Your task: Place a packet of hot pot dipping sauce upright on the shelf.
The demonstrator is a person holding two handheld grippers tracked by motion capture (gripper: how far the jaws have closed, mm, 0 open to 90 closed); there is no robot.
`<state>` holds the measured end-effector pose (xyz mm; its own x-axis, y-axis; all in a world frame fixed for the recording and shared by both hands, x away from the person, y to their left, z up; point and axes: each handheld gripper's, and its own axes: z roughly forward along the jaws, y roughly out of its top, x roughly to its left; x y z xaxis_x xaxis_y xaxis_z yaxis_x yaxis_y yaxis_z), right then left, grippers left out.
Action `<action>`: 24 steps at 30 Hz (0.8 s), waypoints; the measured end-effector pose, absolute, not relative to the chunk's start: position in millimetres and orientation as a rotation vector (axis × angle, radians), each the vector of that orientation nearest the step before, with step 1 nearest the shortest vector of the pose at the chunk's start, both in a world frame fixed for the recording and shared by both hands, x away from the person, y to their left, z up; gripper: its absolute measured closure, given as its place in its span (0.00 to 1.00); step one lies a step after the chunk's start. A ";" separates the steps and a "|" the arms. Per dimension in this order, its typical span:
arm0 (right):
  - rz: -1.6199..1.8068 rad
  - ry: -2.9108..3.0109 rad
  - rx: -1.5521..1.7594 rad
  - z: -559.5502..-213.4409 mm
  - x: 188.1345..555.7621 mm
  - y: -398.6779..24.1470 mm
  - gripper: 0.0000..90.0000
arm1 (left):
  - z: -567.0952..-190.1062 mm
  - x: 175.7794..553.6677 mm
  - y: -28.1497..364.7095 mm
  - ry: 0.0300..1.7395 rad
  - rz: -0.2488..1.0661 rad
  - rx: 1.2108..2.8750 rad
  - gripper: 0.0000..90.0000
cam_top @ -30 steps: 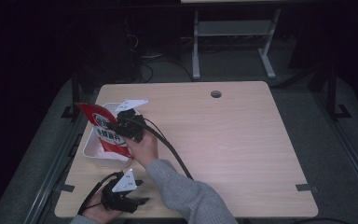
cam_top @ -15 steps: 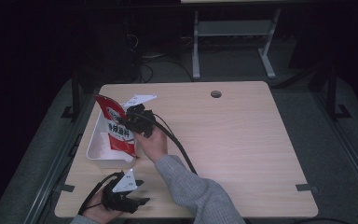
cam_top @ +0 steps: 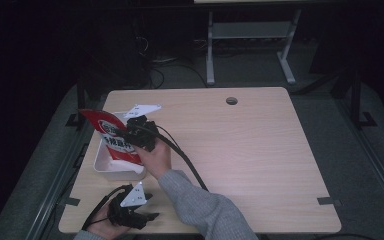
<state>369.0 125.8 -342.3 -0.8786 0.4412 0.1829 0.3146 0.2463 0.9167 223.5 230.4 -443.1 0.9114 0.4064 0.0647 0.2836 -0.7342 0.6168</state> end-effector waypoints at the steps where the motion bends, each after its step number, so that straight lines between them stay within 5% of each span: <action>1: 1.728 2.377 0.731 -342.5 368.8 127.1 1.00 | -443.1 223.3 231.1 0.494 0.261 2.444 0.41; 24: 1.829 2.321 0.809 -374.1 368.6 128.0 1.00 | -443.6 223.5 236.0 0.503 0.253 2.455 0.41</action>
